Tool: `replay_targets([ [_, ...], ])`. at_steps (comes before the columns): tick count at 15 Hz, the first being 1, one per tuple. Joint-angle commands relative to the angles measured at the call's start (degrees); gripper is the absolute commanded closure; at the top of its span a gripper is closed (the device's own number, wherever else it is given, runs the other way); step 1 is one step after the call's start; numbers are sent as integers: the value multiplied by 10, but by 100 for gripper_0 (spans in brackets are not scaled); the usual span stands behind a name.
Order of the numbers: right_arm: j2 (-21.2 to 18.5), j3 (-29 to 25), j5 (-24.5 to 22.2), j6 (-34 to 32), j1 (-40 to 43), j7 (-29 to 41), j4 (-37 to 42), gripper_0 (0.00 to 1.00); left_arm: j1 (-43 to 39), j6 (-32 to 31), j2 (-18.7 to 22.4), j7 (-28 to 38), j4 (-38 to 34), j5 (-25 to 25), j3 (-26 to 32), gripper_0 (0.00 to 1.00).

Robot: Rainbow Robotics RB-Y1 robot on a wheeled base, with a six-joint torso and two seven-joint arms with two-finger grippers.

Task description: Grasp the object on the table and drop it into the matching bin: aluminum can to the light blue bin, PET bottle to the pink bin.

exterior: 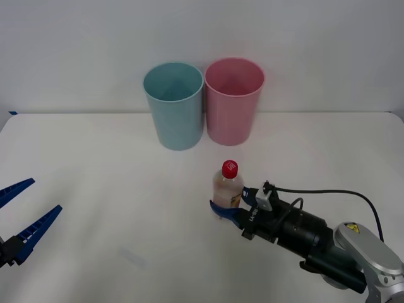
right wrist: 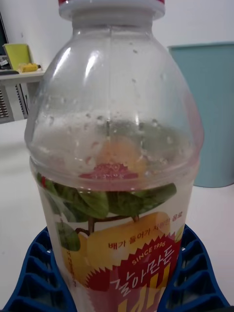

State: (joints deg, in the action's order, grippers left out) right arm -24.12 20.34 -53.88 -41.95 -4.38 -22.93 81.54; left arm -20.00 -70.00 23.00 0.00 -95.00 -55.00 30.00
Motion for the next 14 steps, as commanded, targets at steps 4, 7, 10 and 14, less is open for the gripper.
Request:
replay_targets([
  [4,-59,-15,1,64,19,130,142,100,0,0,0,0,0,0,0,0],
  [7,-77,-32,-4,83,19,194,195,100,0,0,0,0,0,0,0,0],
  [10,-88,-57,-14,93,19,264,239,100,0,0,0,0,0,0,0,0],
  [14,-100,-91,-61,143,18,358,307,100,0,0,0,0,0,0,0,0],
])
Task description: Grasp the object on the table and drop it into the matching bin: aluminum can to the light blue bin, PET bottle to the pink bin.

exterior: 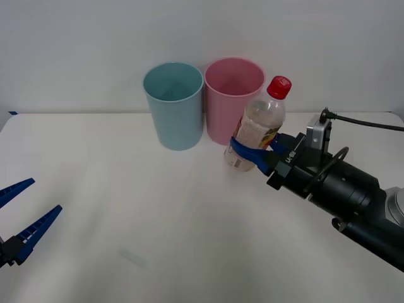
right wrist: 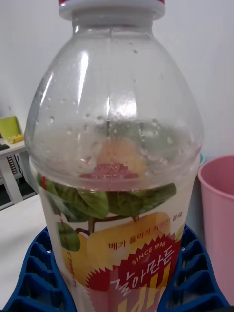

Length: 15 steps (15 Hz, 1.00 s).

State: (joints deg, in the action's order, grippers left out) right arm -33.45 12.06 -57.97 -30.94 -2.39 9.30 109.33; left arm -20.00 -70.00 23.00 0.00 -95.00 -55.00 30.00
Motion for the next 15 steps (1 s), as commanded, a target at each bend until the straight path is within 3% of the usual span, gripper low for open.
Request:
replay_targets([
  [1,-14,-8,-22,54,-7,44,40,100,0,0,0,0,0,0,0,0],
  [6,-54,-7,-25,94,-81,53,12,100,0,0,0,0,0,0,0,0],
  [15,-60,57,-25,84,-321,63,-240,100,0,0,0,0,0,0,0,0],
])
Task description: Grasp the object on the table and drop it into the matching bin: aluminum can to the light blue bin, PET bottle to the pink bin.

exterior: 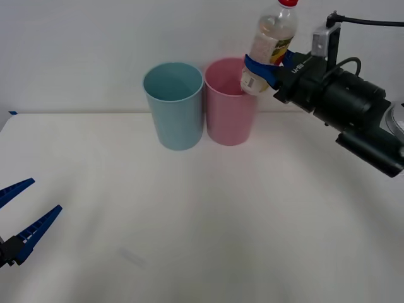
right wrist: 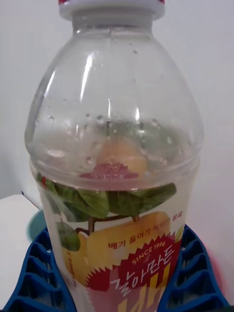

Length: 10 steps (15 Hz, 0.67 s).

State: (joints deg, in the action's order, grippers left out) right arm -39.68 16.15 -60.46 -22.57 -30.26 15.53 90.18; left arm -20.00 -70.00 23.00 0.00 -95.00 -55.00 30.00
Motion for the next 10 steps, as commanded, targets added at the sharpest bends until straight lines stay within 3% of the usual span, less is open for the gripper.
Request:
replay_targets([
  [1,7,25,0,-1,-67,1,-77,100,0,0,0,0,0,0,0,0],
  [6,50,48,-9,-9,-162,-2,-210,100,0,0,0,0,0,0,0,0],
  [10,102,48,-55,-12,-221,1,-304,100,0,0,0,0,0,0,0,0],
])
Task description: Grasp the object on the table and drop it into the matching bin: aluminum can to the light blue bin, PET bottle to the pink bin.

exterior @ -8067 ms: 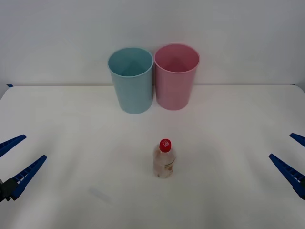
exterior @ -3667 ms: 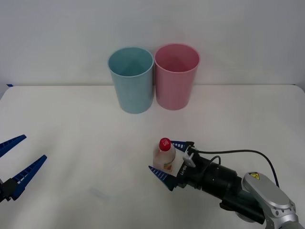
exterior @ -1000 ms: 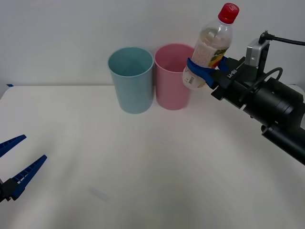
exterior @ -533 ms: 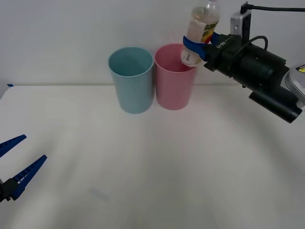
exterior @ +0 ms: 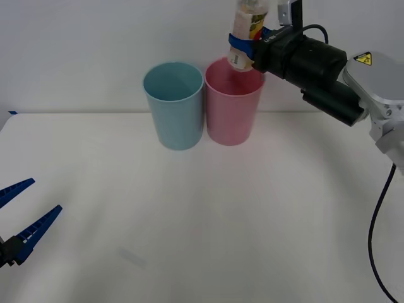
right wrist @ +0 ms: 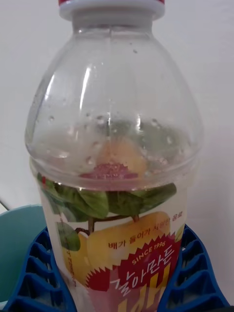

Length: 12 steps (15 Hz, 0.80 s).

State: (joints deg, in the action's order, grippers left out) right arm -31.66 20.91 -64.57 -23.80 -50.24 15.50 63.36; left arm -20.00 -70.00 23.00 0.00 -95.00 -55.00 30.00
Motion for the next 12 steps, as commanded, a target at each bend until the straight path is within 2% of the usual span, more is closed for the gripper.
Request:
replay_targets([
  [1,29,0,-21,0,-28,1,-48,100,0,0,0,0,0,0,0,0],
  [3,35,0,-31,0,-32,2,-55,97,0,0,0,0,0,0,0,0],
  [6,35,3,-31,-2,-32,-1,-54,83,0,0,0,0,0,0,0,0],
  [7,35,3,-31,-2,-32,-5,-54,39,0,0,0,0,0,0,0,0],
  [8,35,3,-31,-2,-32,-7,-53,0,0,0,0,0,0,0,0,0],
  [12,35,2,-31,-5,-31,-13,-49,0,0,0,0,0,0,0,0,0],
])
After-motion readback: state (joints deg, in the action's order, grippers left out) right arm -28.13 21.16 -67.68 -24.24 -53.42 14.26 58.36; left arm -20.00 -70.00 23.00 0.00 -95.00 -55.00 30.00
